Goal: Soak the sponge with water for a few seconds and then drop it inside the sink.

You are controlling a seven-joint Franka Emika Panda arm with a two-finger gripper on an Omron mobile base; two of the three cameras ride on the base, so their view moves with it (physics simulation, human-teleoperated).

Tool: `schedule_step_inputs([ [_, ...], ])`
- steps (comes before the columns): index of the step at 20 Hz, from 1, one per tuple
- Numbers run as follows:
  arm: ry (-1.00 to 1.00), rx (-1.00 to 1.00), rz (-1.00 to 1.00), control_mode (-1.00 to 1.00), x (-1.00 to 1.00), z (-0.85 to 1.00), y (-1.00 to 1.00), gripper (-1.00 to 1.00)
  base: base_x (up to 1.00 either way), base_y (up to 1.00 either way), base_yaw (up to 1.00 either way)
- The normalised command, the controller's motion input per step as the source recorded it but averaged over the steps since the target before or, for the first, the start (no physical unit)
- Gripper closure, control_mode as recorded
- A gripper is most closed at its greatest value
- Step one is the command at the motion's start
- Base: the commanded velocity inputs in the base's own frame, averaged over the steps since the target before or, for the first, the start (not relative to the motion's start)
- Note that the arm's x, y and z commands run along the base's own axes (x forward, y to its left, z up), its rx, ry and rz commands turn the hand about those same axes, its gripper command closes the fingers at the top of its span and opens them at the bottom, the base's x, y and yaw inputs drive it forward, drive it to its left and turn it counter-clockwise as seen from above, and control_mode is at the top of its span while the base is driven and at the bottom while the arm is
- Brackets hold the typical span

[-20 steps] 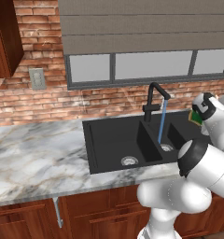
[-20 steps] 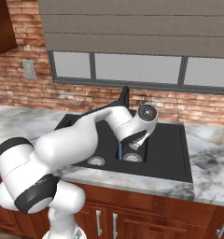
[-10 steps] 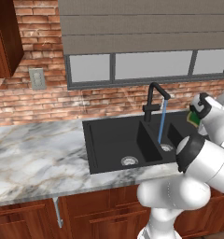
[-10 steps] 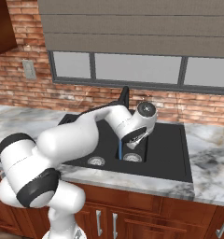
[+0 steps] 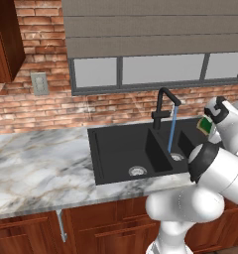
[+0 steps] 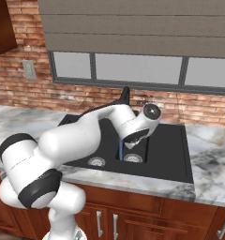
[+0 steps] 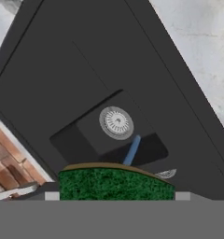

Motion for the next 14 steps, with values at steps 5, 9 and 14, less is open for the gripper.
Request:
schedule_step_inputs([
  [5, 0.00, 0.09, 0.00, -1.00, 0.00, 0.00, 0.00, 1.00, 0.00, 0.00, 0.00],
  [9, 0.00, 0.07, 0.00, -1.00, 0.03, -0.14, 0.06, 1.00, 0.00, 0.00, 0.00],
  [14, -0.01, 0.07, 0.00, -1.00, 0.09, -0.34, 0.13, 1.00, 0.00, 0.00, 0.00],
])
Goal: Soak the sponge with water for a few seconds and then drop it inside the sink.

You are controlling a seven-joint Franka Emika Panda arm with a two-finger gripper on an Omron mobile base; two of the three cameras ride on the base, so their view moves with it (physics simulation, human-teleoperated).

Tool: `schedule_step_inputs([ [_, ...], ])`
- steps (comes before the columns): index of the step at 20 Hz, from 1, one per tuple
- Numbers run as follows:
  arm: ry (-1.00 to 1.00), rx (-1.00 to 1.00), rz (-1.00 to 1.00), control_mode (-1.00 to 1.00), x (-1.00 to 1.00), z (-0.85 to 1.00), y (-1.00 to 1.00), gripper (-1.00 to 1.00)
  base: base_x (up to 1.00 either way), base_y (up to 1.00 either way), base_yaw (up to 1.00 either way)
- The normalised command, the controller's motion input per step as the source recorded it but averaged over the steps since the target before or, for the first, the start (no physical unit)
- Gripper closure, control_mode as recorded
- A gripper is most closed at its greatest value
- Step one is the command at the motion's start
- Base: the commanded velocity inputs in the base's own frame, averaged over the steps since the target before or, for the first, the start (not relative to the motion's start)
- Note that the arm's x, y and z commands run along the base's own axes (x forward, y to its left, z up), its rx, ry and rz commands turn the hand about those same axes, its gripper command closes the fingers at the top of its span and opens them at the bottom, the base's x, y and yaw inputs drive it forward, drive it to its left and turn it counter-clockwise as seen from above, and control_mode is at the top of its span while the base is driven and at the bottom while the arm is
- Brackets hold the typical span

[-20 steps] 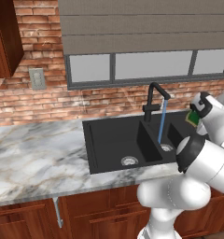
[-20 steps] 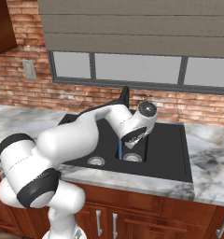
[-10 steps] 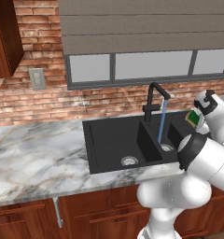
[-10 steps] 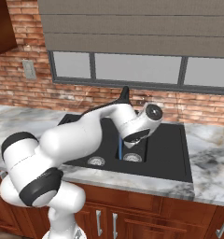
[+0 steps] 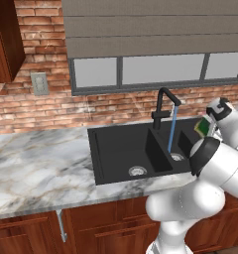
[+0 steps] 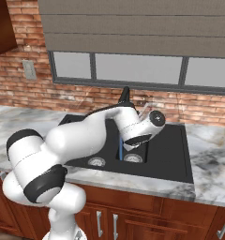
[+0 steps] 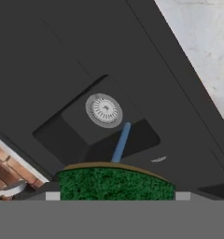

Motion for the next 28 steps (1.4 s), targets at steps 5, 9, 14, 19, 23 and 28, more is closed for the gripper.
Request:
schedule_step_inputs([
  [5, -0.04, 0.06, 0.00, -1.00, 0.08, -0.34, 0.16, 1.00, 0.00, 0.00, 0.00],
  [9, -0.05, 0.05, 0.00, -1.00, 0.06, -0.15, 0.16, 1.00, 0.00, 0.00, 0.00],
  [14, -0.02, 0.03, 0.01, -1.00, 0.17, -0.01, 0.17, 1.00, 0.00, 0.00, 0.00],
  [19, 0.00, 0.00, 0.00, -1.00, 0.28, 0.00, 0.14, 1.00, 0.00, 0.00, 0.00],
  [23, 0.00, 0.00, 0.01, -1.00, 0.25, 0.00, 0.10, 1.00, 0.00, 0.00, 0.00],
  [28, 0.00, 0.00, 0.01, -1.00, 0.05, 0.00, 0.00, 1.00, 0.00, 0.00, 0.00],
])
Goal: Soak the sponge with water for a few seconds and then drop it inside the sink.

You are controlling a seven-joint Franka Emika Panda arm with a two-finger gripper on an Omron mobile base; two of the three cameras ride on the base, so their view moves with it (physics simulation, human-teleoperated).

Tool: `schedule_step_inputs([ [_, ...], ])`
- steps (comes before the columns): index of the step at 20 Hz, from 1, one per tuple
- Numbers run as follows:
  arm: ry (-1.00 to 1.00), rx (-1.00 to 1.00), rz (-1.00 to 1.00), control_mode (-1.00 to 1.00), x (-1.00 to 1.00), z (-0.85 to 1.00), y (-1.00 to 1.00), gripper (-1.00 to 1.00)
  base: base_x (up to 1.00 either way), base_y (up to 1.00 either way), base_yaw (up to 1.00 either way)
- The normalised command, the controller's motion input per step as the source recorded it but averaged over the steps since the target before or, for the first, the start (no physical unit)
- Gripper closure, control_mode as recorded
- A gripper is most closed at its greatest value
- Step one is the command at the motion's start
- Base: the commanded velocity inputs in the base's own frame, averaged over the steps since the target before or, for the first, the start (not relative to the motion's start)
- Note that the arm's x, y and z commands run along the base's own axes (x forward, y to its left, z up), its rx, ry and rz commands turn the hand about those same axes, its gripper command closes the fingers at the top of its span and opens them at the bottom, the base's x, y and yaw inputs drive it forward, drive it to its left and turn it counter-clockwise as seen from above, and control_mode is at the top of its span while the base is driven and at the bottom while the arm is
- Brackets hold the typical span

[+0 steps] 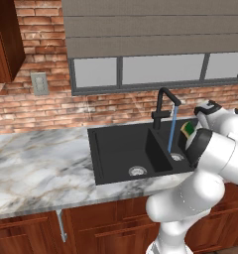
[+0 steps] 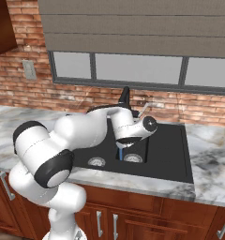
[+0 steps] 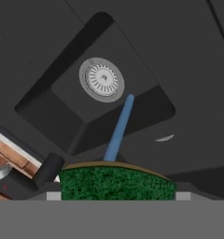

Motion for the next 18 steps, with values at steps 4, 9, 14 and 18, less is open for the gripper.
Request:
schedule_step_inputs([
  [4, 0.00, 0.00, 0.00, -1.00, 0.00, -0.03, 0.00, 1.00, 0.00, 0.00, 0.00],
  [9, 0.00, 0.00, 0.00, -1.00, 0.00, -0.02, 0.00, 1.00, 0.00, 0.00, 0.00],
  [14, 0.00, 0.00, 0.00, -1.00, 0.00, -0.15, 0.10, 1.00, 0.00, 0.00, 0.00],
  [18, -0.02, 0.00, 0.00, -1.00, 0.03, -0.23, 0.19, 1.00, 0.00, 0.00, 0.00],
])
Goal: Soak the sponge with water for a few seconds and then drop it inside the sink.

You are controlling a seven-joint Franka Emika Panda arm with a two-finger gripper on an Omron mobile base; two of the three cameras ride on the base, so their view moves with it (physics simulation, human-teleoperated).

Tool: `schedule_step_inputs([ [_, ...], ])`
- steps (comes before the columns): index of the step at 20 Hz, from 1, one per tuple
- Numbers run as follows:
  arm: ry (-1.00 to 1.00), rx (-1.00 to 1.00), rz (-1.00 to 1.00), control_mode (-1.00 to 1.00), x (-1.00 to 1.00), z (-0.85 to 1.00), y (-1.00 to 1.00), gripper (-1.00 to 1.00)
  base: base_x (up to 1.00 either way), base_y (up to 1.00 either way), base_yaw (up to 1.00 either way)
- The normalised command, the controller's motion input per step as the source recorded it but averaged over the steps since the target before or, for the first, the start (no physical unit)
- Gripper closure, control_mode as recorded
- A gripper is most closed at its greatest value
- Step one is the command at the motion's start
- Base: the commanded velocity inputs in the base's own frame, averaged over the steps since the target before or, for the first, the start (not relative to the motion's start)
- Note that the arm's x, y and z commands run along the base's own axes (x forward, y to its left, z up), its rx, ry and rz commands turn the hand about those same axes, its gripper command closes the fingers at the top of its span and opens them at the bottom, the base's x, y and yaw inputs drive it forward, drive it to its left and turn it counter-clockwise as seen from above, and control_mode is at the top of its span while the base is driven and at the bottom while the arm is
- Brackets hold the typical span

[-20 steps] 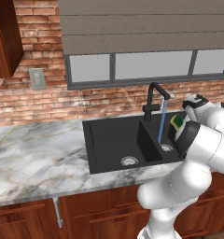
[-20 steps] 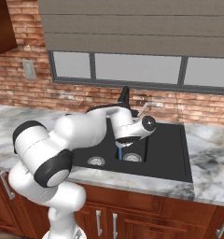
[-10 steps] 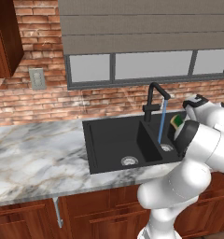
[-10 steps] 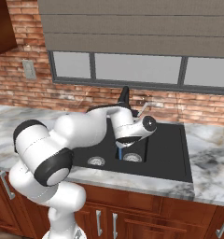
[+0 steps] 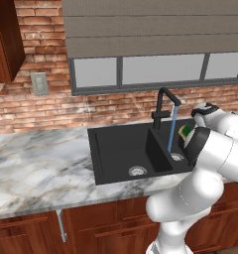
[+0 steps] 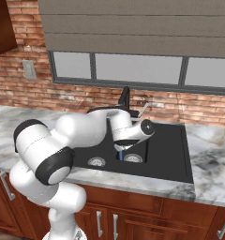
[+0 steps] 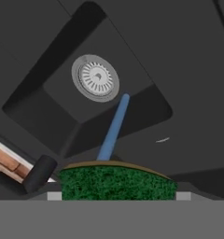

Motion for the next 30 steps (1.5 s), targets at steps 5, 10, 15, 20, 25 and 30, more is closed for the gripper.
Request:
schedule_step_inputs([
  [5, -0.01, 0.00, 0.00, -1.00, 0.05, -0.13, 0.07, 1.00, 0.00, 0.00, 0.00],
  [10, 0.00, 0.00, 0.00, -1.00, 0.06, -0.04, 0.01, 1.00, 0.00, 0.00, 0.00],
  [15, 0.00, 0.00, 0.00, -1.00, 0.12, 0.00, 0.00, 1.00, 0.00, 0.00, 0.00],
  [20, 0.00, 0.00, 0.00, -1.00, 0.19, -0.01, 0.01, 1.00, 0.00, 0.00, 0.00],
  [25, 0.00, 0.00, 0.00, -1.00, 0.12, -0.01, 0.00, 1.00, 0.00, 0.00, 0.00],
  [30, 0.00, 0.00, 0.00, -1.00, 0.17, -0.01, 0.00, 1.00, 0.00, 0.00, 0.00],
])
